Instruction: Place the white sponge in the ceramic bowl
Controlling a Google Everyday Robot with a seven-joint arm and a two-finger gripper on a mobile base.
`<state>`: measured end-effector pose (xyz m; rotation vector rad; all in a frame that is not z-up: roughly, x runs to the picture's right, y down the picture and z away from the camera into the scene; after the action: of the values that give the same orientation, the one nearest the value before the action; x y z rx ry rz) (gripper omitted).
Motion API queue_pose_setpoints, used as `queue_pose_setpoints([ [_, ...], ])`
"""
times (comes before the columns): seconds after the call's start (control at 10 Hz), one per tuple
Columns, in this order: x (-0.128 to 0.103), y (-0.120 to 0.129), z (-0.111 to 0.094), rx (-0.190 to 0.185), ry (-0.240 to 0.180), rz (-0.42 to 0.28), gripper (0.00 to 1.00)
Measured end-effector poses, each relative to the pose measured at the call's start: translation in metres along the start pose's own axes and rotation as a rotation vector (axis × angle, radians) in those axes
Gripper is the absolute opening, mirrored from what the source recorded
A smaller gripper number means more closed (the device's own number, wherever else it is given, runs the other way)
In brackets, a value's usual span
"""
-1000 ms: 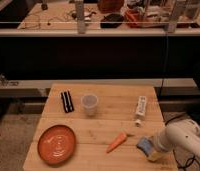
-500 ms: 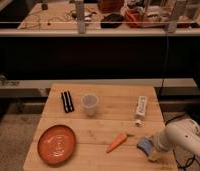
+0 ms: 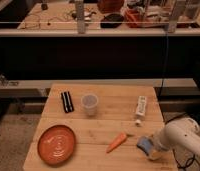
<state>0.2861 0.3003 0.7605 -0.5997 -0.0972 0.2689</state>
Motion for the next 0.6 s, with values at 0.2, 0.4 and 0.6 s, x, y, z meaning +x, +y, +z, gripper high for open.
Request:
queue_pose_setpoints([
  [0.2,0.0005,-0.0012,-0.0012,0.003,0.003,-0.002,0.00],
  [0.4,0.0003,-0.0026,-0.0016,0.005,0.005,-0.006,0.00],
  [0.6,-0.0008,-0.0026,-0.0028,0.006,0.009,-0.011,0.00],
])
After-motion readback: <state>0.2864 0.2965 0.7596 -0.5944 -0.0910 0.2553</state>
